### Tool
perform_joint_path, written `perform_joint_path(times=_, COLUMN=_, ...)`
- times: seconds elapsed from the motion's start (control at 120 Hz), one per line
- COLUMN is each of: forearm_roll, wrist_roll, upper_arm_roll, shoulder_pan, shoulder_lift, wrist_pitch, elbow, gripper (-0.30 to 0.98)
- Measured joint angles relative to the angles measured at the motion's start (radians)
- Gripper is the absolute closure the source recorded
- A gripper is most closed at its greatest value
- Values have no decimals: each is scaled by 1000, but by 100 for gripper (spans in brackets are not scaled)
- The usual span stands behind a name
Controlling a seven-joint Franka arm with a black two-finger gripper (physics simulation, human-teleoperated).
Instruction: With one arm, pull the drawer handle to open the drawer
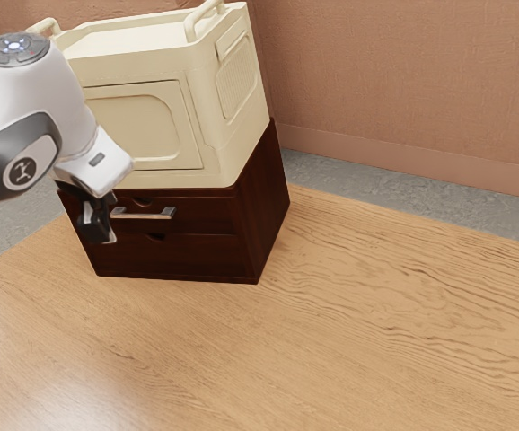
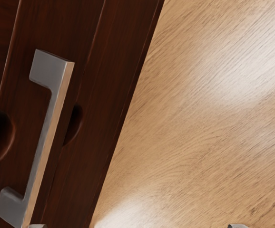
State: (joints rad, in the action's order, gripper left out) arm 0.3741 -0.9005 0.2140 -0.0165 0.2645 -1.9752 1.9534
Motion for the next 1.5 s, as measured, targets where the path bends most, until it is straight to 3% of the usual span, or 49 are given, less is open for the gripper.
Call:
perform_joint_path(times=0.325, forearm_roll=-12, wrist_roll=-86, upper_arm_roll=31, shoulder_pan=19, shoulder_lift=-76, wrist_pitch=-126, elbow=-6, gripper=32)
perform_joint_path(times=0.967, forearm_roll=-133, wrist_roll=-265, upper_arm_roll=32, shoulder_pan=72, shoulder_lift=-176, wrist_pitch=-264, elbow=-25, gripper=38)
perform_joint_path(times=1.275, forearm_roll=-165, wrist_roll=-313, upper_arm_roll=33, shoulder_pan=75, shoulder_lift=-193, wrist_pitch=-282, elbow=-24, gripper=60)
perform_joint_path(times=1.5, forearm_roll=-176, wrist_roll=-335, upper_arm_roll=32, shoulder_pan=78, shoulder_lift=-196, wrist_pitch=-286, elbow=-16, gripper=66)
